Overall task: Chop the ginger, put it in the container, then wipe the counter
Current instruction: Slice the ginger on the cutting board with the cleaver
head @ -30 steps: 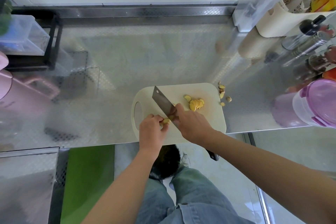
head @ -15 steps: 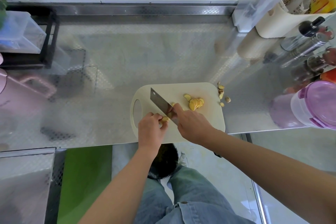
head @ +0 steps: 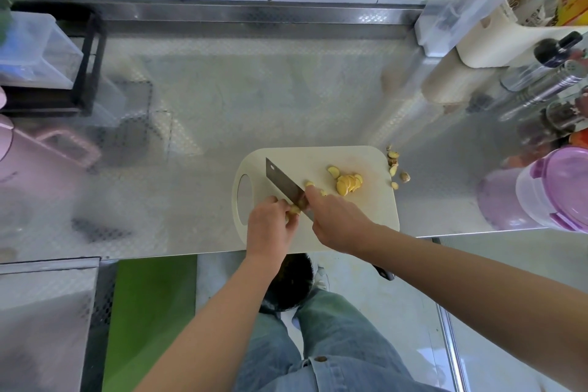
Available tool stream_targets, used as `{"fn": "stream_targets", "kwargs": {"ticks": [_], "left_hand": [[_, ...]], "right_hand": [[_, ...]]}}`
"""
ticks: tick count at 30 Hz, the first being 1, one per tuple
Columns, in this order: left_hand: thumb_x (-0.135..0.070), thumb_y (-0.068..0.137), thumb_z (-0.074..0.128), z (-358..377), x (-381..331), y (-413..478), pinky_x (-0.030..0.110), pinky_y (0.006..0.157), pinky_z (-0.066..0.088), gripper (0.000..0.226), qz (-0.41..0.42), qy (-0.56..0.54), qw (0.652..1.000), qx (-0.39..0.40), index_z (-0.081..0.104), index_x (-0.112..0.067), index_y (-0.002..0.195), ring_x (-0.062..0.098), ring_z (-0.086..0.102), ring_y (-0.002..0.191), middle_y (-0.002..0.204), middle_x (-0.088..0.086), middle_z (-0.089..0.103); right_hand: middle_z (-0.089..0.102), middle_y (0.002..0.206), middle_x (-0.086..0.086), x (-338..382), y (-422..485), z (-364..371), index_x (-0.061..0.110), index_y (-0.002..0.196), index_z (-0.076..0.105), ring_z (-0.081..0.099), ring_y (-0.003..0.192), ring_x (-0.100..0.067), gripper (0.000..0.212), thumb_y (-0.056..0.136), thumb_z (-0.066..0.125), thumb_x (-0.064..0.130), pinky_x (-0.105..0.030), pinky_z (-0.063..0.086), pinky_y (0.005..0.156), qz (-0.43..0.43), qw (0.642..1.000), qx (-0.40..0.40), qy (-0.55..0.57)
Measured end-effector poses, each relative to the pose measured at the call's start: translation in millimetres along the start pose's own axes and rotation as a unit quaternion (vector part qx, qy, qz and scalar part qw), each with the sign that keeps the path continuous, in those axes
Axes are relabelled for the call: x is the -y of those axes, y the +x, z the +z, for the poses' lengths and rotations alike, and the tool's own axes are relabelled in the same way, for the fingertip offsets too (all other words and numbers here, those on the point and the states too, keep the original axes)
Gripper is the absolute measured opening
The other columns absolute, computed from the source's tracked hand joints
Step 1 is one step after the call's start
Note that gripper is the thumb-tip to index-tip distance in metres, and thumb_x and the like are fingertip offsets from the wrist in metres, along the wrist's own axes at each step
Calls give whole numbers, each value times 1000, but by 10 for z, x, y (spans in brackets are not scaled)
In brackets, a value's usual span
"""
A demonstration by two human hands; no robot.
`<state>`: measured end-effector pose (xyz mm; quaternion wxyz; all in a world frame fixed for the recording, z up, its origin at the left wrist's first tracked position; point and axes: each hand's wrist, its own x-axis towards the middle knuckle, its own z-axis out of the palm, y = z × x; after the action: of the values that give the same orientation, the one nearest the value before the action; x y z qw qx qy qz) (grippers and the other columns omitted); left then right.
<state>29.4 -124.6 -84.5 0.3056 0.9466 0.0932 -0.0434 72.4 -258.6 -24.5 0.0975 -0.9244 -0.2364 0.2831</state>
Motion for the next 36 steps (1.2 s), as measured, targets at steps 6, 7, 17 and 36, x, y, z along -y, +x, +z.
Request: {"fn": "stream_targets", "kwargs": {"ticks": [6, 7, 17, 36], "left_hand": [[-15, 75, 74, 45, 42, 33, 40, 60, 49, 10, 7, 8, 1000, 10, 69, -6, 74, 28, 59, 63, 73, 9, 63], [-15, 75, 75, 49, 46, 33, 39, 60, 49, 10, 8, 6, 1000, 10, 69, -7, 74, 28, 60, 64, 73, 9, 64], [-14, 70, 78, 28, 56, 9, 35, 56, 49, 13, 25, 13, 1000, 6, 67, -7, 71, 27, 60, 61, 70, 8, 64], [-7, 69, 81, -2, 64, -98, 32, 53, 49, 16, 67, -30, 997, -27, 65, -9, 73, 24, 57, 58, 69, 5, 60]], "right_hand": [[53, 100, -15, 29, 90, 134, 7, 127, 31, 51, 76, -32, 43, 86, 41, 0, -34, 36, 60, 12, 1000, -21, 15], [53, 99, -14, 26, 110, 160, 7, 126, 32, 54, 79, -34, 42, 86, 41, 0, -35, 37, 60, 12, 999, -28, 14], [47, 81, -5, 63, 127, 271, 10, 118, 34, 51, 69, -31, 31, 89, 41, 3, -33, 35, 57, 12, 999, -44, -6], [47, 88, -8, 101, 169, 243, 8, 114, 34, 52, 77, -32, 29, 87, 42, 2, -36, 36, 62, 36, 998, -53, 16]]}}
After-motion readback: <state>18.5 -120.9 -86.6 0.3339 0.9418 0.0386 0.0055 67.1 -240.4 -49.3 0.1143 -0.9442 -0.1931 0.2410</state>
